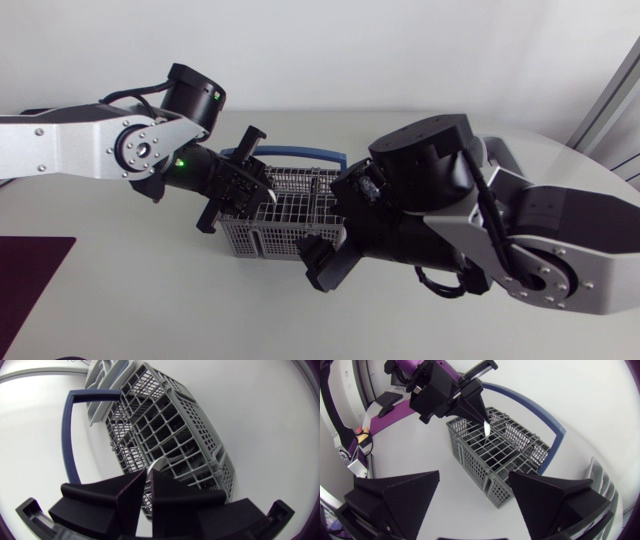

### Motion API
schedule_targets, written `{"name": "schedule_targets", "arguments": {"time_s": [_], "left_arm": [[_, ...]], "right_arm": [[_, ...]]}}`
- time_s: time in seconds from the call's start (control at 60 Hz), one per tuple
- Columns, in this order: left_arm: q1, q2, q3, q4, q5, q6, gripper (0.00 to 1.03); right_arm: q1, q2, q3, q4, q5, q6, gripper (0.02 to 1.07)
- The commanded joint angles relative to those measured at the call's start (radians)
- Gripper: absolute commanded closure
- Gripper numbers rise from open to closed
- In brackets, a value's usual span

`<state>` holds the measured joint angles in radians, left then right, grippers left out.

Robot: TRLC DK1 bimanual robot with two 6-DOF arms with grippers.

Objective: Unload the cutlery basket into the drawer organizer.

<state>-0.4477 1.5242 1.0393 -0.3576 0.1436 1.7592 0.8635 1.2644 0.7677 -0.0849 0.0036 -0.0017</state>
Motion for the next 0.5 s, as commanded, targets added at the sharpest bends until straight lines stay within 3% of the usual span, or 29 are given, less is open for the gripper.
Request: {"name": "schedule_targets", "arguments": {"time_s": [0.0, 0.483], "left_arm": [[-0.008, 0.030, -0.001, -0.003, -0.009, 0.045, 0.80], [-0.013, -0.022, -0.032, 0.045, -0.030, 0.029, 0.83]], "right_arm": [[0.008, 0.004, -0.036, 0.008, -0.001, -0.015, 0.08], [0.009, -0.037, -0.054, 0.010, 0.001, -0.017, 0.08]]}}
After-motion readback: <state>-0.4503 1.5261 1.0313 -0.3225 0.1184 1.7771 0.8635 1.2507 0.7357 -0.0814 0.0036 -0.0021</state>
